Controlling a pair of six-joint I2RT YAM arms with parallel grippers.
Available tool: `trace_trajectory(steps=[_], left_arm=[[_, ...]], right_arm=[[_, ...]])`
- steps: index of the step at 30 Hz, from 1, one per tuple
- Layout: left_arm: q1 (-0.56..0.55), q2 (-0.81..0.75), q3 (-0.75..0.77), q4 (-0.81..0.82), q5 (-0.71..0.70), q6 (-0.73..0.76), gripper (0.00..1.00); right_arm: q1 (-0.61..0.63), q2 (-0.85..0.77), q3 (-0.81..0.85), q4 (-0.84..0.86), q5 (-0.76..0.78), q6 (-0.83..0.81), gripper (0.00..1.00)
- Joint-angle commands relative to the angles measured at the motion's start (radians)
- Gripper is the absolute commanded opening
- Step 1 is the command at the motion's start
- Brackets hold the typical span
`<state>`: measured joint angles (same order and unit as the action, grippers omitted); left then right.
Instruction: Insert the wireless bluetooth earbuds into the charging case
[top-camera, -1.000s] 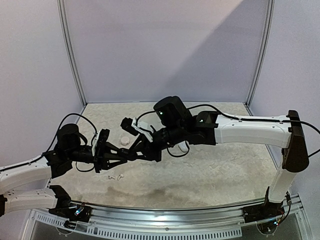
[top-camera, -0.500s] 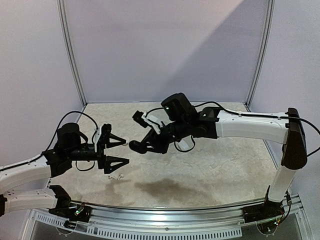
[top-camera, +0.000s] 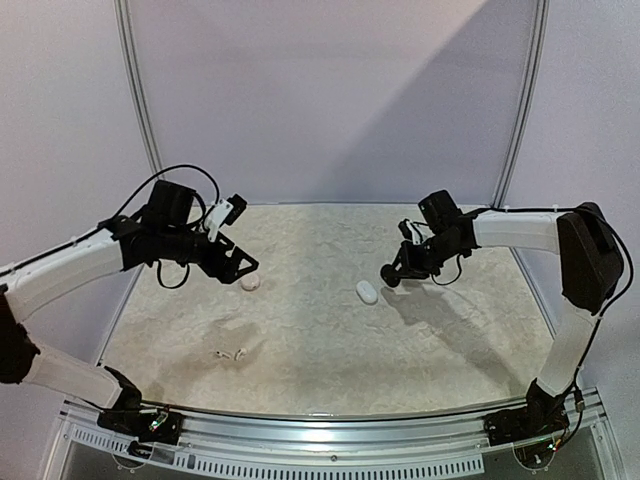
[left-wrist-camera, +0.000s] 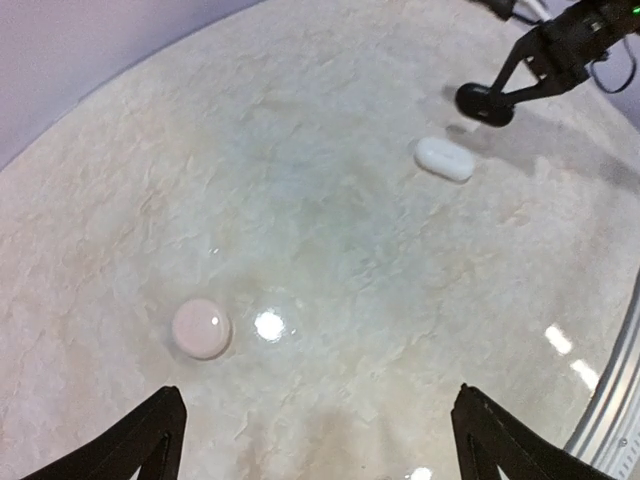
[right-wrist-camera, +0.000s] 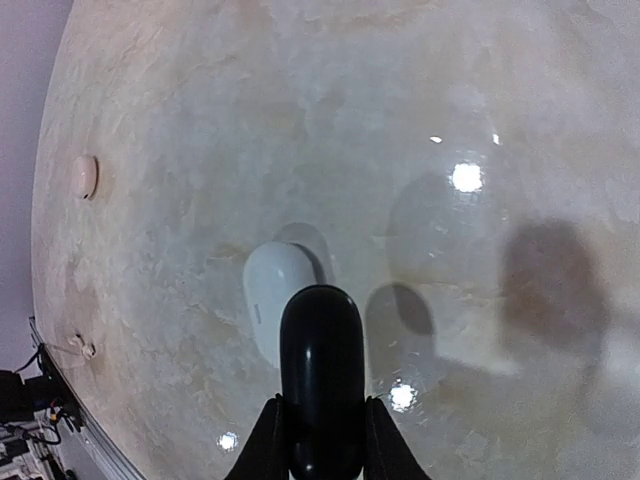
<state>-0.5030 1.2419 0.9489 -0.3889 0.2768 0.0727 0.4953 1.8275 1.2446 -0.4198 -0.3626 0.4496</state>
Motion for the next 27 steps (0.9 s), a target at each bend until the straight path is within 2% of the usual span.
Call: trace_trajectory(steps=[1, 5, 7, 12, 19, 22, 23, 27], left_arm=[[0.052, 0.182, 0.152, -0.342, -0.093, 0.078, 0.93], [0.103, 0.327, 0.244, -0.374, -0.121, 0.107, 0.9], [0.118, 0.393, 0.29, -0.389, -0.127, 0.128, 0.88], [0.129, 0.511, 0.359, -0.38, -0.147, 0.193, 0.89], [0.154, 0.673, 0.45, -0.369, -0.119, 0.283, 0.89], [0.157, 0.719, 0.473, -0.366, -0.095, 0.318, 0.89], [0.157, 0.733, 0.477, -0.36, -0.085, 0.328, 0.89], [0.158, 0.791, 0.506, -0.351, -0.079, 0.337, 0.87]], right_arm=[[-0.062, 0.071, -0.026, 0.005, -0.069, 0.1, 0.02], [-0.103, 0.13, -0.028, 0.019, -0.103, 0.101, 0.04], [-0.115, 0.163, -0.021, 0.005, -0.112, 0.097, 0.09], [-0.126, 0.193, -0.007, -0.04, -0.042, 0.073, 0.46], [-0.127, 0.212, 0.112, -0.192, 0.075, 0.002, 0.75], [-0.128, 0.194, 0.166, -0.265, 0.124, -0.038, 0.89], [-0.128, 0.186, 0.182, -0.282, 0.136, -0.047, 0.97], [-0.127, 0.148, 0.227, -0.319, 0.144, -0.08, 0.99]])
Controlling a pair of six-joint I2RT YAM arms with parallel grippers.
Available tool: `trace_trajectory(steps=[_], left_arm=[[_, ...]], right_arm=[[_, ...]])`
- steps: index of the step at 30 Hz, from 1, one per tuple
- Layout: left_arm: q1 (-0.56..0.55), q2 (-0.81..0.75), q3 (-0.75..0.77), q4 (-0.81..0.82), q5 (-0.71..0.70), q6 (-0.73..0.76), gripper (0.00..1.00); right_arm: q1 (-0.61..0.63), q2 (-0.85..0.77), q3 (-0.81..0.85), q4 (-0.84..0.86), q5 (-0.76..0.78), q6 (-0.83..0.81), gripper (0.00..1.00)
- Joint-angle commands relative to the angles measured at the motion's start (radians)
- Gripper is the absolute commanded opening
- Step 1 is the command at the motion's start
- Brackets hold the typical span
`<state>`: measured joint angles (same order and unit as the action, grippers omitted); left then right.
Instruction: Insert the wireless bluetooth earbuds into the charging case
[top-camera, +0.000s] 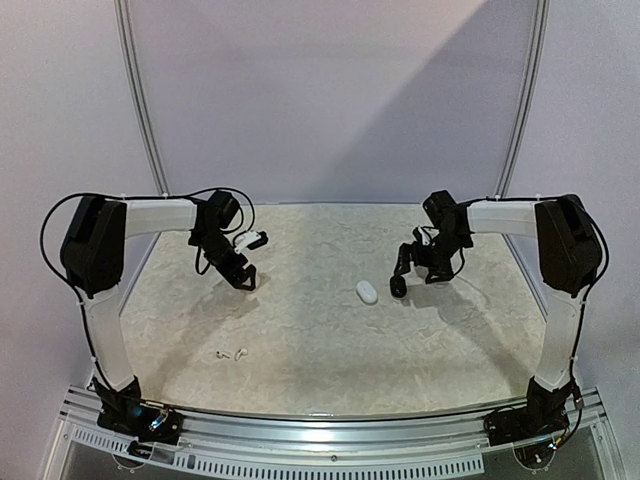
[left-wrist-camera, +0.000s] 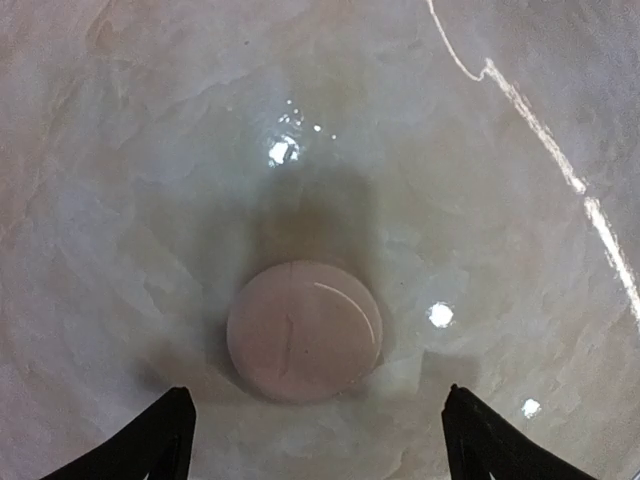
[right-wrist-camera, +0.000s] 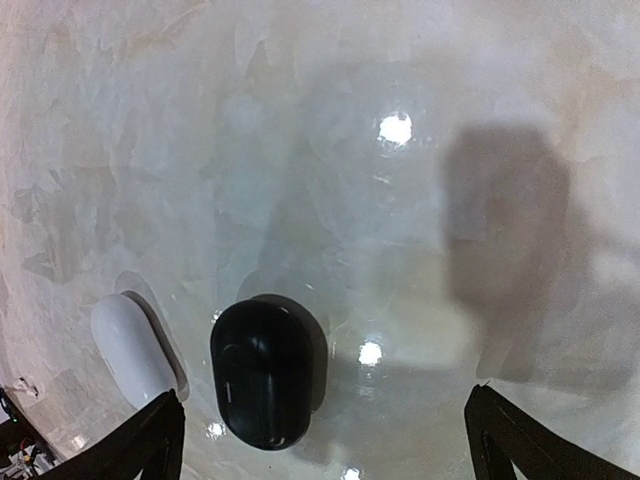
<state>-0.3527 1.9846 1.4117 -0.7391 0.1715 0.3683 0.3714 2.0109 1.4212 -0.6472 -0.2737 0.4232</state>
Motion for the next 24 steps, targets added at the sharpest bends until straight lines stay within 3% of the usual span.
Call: trace_trajectory(steps=[1, 16, 24], left_arm=[[0.007, 0.062, 0.053, -0.003, 0.027, 0.041, 0.86], [0.004, 0.137, 0.084, 0.012, 0.0, 0.06, 0.57], [0.003, 0.145, 0.081, 0.04, 0.014, 0.074, 0.6]], right_arm=[[-0.003, -0.05, 0.057, -0.092, 0.053, -0.055, 0.99], [0.004, -0.127, 0.06, -0.078, 0.051, -0.027, 0.99], [0.021, -0.127, 0.062, -0.077, 0.046, -0.038, 0.99]])
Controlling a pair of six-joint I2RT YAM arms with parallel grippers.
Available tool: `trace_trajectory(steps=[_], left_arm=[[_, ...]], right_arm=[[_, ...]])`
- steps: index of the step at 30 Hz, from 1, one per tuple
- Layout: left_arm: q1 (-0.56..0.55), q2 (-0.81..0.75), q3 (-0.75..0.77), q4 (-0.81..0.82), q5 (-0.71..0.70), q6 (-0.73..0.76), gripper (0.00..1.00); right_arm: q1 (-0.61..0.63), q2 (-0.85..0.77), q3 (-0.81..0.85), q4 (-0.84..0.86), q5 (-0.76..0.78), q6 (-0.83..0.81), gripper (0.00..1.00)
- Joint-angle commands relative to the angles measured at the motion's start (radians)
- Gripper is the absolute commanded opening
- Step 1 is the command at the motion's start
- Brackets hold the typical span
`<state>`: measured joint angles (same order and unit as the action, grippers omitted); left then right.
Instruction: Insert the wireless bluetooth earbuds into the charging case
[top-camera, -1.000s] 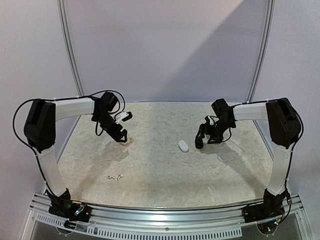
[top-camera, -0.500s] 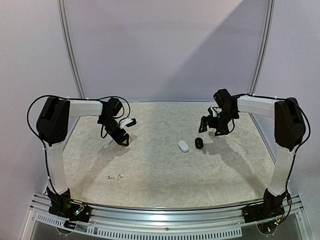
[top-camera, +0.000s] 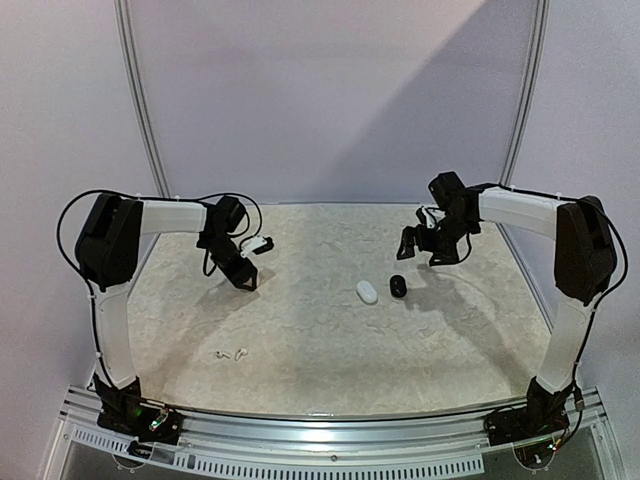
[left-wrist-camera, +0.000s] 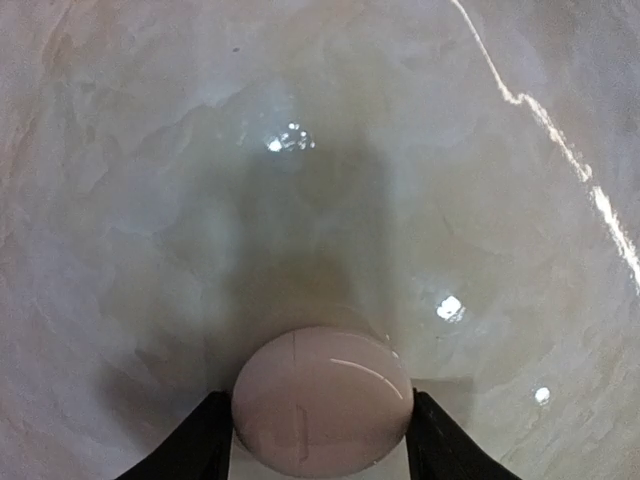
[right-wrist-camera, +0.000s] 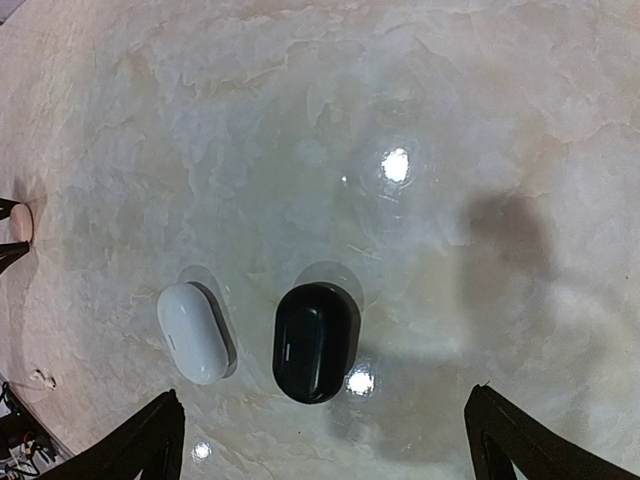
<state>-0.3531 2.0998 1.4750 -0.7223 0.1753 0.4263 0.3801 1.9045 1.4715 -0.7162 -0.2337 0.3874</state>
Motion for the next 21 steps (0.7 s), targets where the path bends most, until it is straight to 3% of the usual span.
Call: trace_trajectory(steps=[1, 5, 13, 17, 21], left_arm=[[0.005, 0.034, 0.021, 0.024, 0.009, 0.017, 0.58], [0.004, 0.039, 0.022, 0.025, 0.004, 0.032, 0.49], [0.004, -0.026, -0.012, 0.042, 0.044, 0.076, 0.17], [0.002, -0.147, -0.054, 0.052, 0.081, 0.141, 0.06], [-0.008, -0.344, -0.111, 0.033, 0.126, 0.298, 0.0]], right_arm=[[0.015, -0.023, 0.012, -0.009, 0.005, -0.002, 0.99], [0.02, -0.024, 0.012, -0.009, 0.004, -0.002, 0.99], [0.032, -0.044, 0.013, 0.007, -0.001, -0.001, 0.99], [0.041, -0.078, 0.031, 0.055, -0.034, 0.021, 0.97], [0.09, -0.113, 0.08, 0.147, -0.073, 0.073, 0.92]])
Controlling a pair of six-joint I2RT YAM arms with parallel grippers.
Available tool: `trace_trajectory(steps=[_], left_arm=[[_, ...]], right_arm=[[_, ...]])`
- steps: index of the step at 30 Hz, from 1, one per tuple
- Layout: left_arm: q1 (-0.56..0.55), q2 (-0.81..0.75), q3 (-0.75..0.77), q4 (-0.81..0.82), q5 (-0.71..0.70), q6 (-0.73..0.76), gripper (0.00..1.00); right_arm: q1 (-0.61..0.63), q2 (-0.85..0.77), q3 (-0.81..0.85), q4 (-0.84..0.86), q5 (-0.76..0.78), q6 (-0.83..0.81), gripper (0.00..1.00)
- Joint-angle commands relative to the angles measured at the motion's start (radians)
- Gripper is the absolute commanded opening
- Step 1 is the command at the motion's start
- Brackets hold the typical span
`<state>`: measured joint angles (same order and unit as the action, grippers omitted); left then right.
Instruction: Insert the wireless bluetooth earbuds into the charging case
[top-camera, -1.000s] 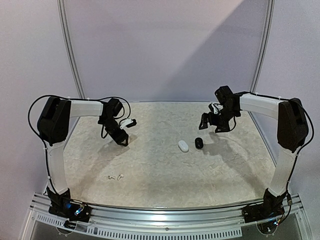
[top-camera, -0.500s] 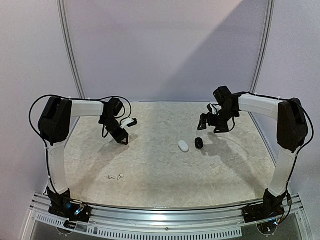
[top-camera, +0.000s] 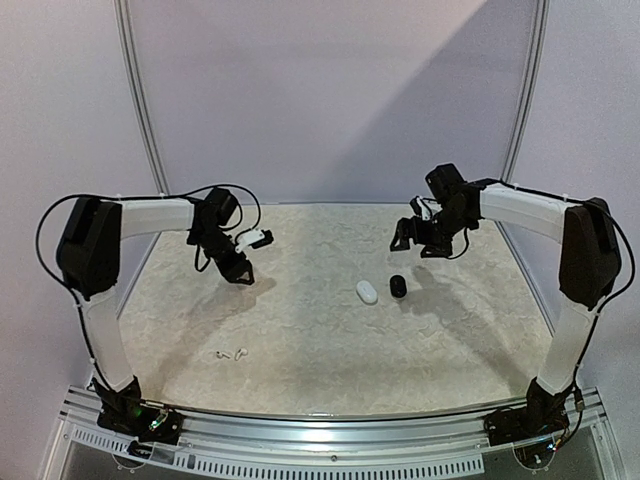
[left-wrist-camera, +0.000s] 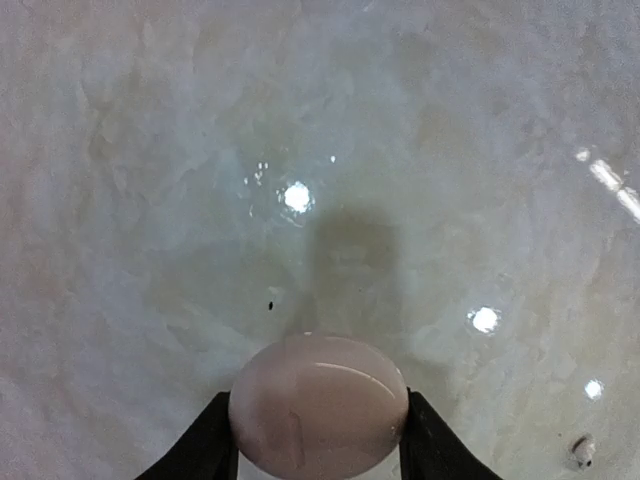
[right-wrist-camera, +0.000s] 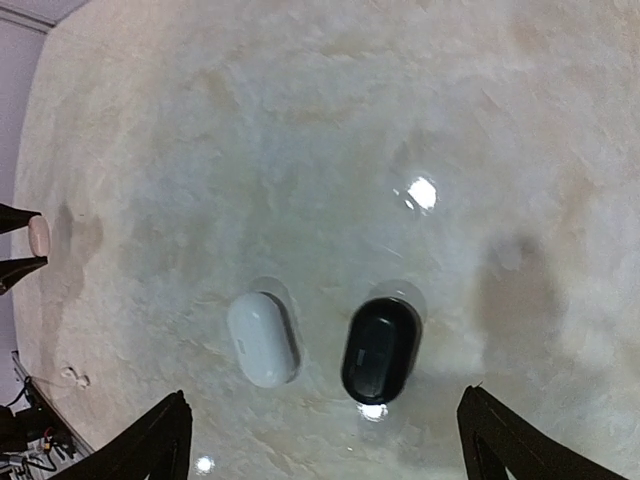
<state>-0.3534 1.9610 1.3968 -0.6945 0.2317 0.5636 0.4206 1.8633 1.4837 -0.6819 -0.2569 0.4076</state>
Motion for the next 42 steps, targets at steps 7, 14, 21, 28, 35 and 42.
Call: trace_trajectory(steps=[7, 14, 21, 28, 35, 42], left_arm=[[-0.072, -0.638, -0.332, 0.251, 0.2, 0.443, 0.0], [-0.209, -0.839, -0.479, 0.335, 0.134, 0.483, 0.0], [-0.283, -0.915, -0.526, 0.353, 0.072, 0.44, 0.0], [-0.32, -0.938, -0.548, 0.366, 0.053, 0.435, 0.0], [-0.328, -0.902, -0.54, 0.375, 0.024, 0.424, 0.0], [-0.33, -0.89, -0.546, 0.392, 0.023, 0.415, 0.0]], right_arm=[[0.228, -0.04, 0.217, 0.257, -0.106, 0.141, 0.82], [0.448, 0.027, 0.303, 0.367, -0.161, 0.157, 0.76], [0.54, 0.098, 0.341, 0.329, -0.127, 0.146, 0.7], [0.583, 0.144, 0.393, 0.278, -0.108, 0.149, 0.59], [0.612, 0.152, 0.392, 0.247, -0.12, 0.143, 0.53], [0.629, 0.13, 0.365, 0.261, -0.096, 0.147, 0.48]])
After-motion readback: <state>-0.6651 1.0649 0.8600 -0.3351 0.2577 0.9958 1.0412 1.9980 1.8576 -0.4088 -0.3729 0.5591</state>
